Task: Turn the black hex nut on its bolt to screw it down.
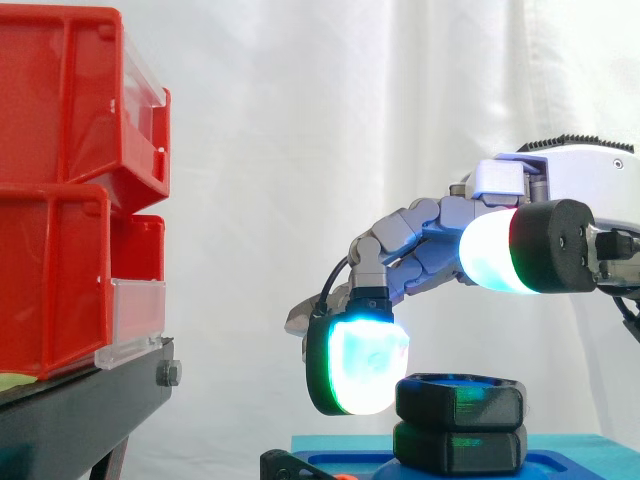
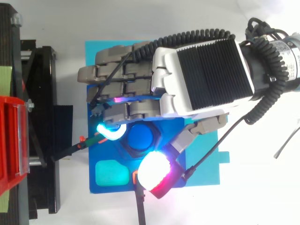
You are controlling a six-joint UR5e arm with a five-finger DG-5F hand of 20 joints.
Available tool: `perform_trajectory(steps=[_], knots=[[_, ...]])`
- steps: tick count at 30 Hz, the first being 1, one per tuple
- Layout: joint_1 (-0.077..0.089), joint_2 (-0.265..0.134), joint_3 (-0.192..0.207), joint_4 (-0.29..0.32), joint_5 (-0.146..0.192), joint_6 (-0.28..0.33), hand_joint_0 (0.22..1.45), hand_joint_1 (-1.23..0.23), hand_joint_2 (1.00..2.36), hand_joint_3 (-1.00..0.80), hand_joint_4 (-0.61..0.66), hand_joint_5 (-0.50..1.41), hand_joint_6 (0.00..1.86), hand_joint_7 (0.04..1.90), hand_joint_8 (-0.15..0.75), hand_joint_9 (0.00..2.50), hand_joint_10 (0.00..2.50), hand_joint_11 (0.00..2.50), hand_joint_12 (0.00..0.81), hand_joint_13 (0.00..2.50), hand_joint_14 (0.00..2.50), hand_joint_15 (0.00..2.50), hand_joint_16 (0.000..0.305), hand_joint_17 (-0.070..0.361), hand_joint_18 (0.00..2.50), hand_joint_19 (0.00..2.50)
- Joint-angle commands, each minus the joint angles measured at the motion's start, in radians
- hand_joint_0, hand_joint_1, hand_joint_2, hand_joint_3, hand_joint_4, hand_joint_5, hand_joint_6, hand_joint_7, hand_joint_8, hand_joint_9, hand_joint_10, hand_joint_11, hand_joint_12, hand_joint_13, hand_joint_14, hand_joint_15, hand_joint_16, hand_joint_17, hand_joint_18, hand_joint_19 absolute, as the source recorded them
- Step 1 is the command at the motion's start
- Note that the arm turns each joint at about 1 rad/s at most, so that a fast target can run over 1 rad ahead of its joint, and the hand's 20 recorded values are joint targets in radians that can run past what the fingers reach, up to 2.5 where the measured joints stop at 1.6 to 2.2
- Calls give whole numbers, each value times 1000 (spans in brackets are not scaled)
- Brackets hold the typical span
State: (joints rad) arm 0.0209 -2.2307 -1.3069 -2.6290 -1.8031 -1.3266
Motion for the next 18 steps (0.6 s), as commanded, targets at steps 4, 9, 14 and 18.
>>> perform_trajectory(steps=[4, 9, 14, 18], knots=[[-13, 0, 0, 3, -24, 1, 485, -225, 1000, -500, 264, -178, 730, 1005, 275, 590, 11, 349, 310, 432, 1, 63, 50, 112, 421, 245], [-15, 0, 0, 6, -30, 0, 486, -224, 1000, -500, 267, -177, 729, 1008, 274, 592, 11, 351, 309, 431, 2, 65, 50, 112, 422, 244], [-12, 2, 1, 26, -30, 3, 486, -226, 1000, -500, 275, -173, 708, 1028, 276, 596, 11, 345, 310, 432, 1, 64, 50, 112, 422, 245], [-9, 0, 1, 40, -30, 3, 488, -240, 1000, -500, 279, -159, 624, 1151, 275, 604, 11, 347, 310, 430, 1, 60, 50, 112, 420, 245]])
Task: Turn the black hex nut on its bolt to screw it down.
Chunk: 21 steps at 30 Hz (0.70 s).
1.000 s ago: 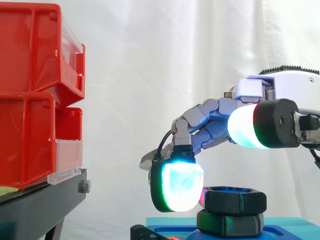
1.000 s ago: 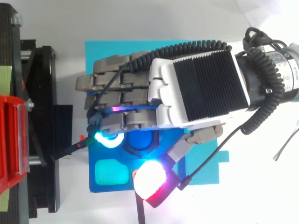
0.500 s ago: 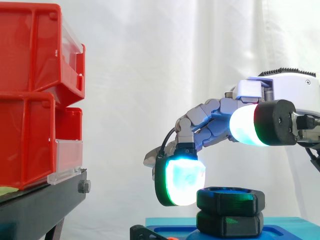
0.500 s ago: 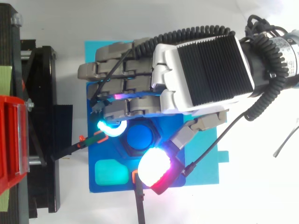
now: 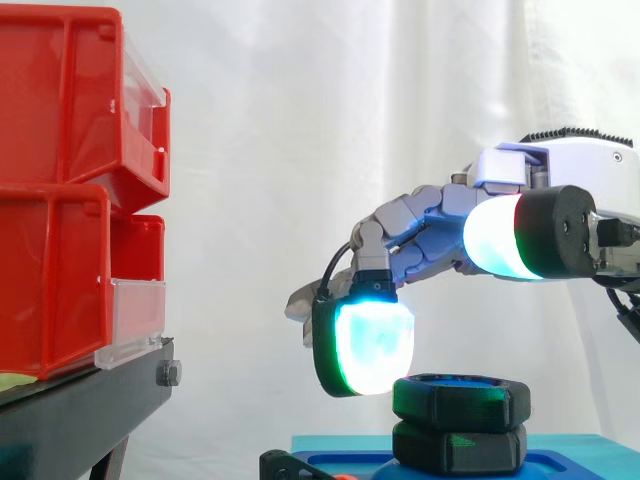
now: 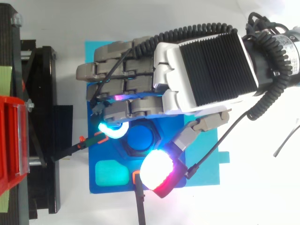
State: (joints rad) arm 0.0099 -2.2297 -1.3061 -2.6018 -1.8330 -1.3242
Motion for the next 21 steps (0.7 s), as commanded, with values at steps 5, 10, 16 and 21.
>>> perform_trajectory(steps=[5, 10, 16, 21], knots=[[10, 1, 16, 28, 0, 0, 489, -249, 1000, -500, 282, -153, 589, 1189, 273, 607, 13, 348, 309, 429, 2, 64, 50, 112, 420, 246], [19, -1, 16, 29, 0, -1, 492, -266, 1000, -500, 279, -138, 500, 1294, 266, 611, 11, 338, 308, 426, 3, 60, 49, 111, 418, 247], [44, -1, 16, 32, 5, -10, 493, -270, 1000, -500, 281, -144, 501, 1231, 261, 613, 11, 345, 308, 426, 2, 60, 49, 111, 417, 248], [67, -1, 16, 28, 12, -21, 494, -271, 1000, -500, 286, -144, 501, 1219, 260, 611, 10, 344, 308, 426, 2, 61, 49, 111, 417, 248]])
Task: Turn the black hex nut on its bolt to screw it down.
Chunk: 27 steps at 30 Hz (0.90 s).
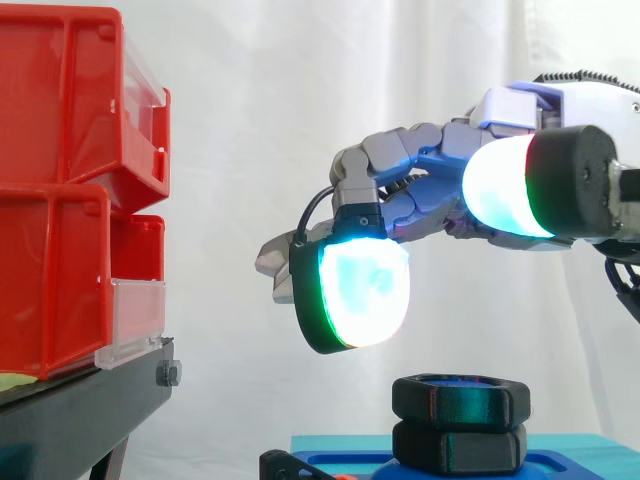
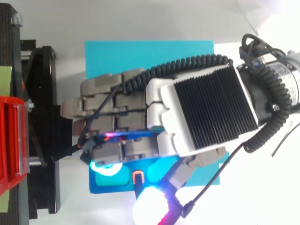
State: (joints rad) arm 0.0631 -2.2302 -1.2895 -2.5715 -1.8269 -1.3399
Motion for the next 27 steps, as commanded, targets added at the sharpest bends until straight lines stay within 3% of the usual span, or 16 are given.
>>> perform_trajectory(steps=[1, 9, 13, 15, 16, 18, 27], knots=[[17, 0, -1, -2, 8, -5, 494, -271, 1000, -500, 286, -144, 501, 1213, 258, 610, 10, 344, 309, 425, 3, 64, 49, 111, 417, 248], [46, 0, -4, -10, 52, -5, 494, -271, 1000, -500, 279, -146, 501, 1207, 253, 607, 10, 329, 308, 423, 1, 64, 49, 111, 416, 247], [52, 0, -22, 5, 57, -5, 494, -271, 1000, -500, 292, -146, 502, 1200, 256, 607, 11, 344, 308, 423, 1, 68, 49, 111, 416, 248], [55, 0, -42, 24, 55, -5, 495, -271, 1000, -500, 290, -145, 501, 1200, 254, 607, 11, 349, 308, 423, 2, 64, 49, 111, 416, 249], [57, 0, -71, 51, 57, -4, 495, -271, 1000, -500, 291, -145, 502, 1195, 254, 608, 11, 338, 307, 424, 1, 69, 49, 111, 416, 249], [57, -2, -80, 65, 57, -2, 495, -271, 1000, -500, 283, -145, 502, 1195, 254, 608, 11, 338, 308, 424, 3, 60, 49, 111, 416, 248], [57, 0, -80, 86, 58, -4, 495, -271, 1000, -500, 284, -146, 502, 1190, 251, 600, 12, 324, 307, 422, 1, 64, 49, 111, 415, 248]])
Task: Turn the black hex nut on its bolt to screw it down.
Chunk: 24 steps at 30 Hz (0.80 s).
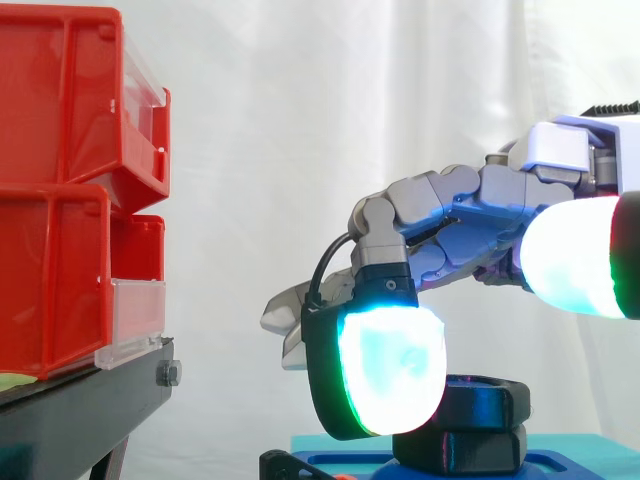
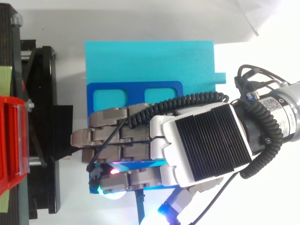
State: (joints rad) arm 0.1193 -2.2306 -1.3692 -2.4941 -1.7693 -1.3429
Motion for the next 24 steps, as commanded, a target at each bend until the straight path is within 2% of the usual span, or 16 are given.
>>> perform_trajectory(steps=[1, 9, 24], knots=[[0, 0, -1, 11, 1, -1, 495, -270, 1000, -500, 283, -146, 502, 1189, 251, 600, 10, 317, 307, 421, 4, 63, 49, 111, 415, 248], [0, 0, -1, 18, 1, -1, 496, -271, 1000, -500, 290, -147, 502, 1188, 252, 597, 11, 322, 306, 424, 2, 64, 49, 111, 415, 245], [-10, -1, -2, 15, -4, -2, 497, -272, 1000, -500, 287, -143, 502, 1202, 250, 596, 10, 315, 307, 425, 3, 61, 49, 111, 416, 249]])
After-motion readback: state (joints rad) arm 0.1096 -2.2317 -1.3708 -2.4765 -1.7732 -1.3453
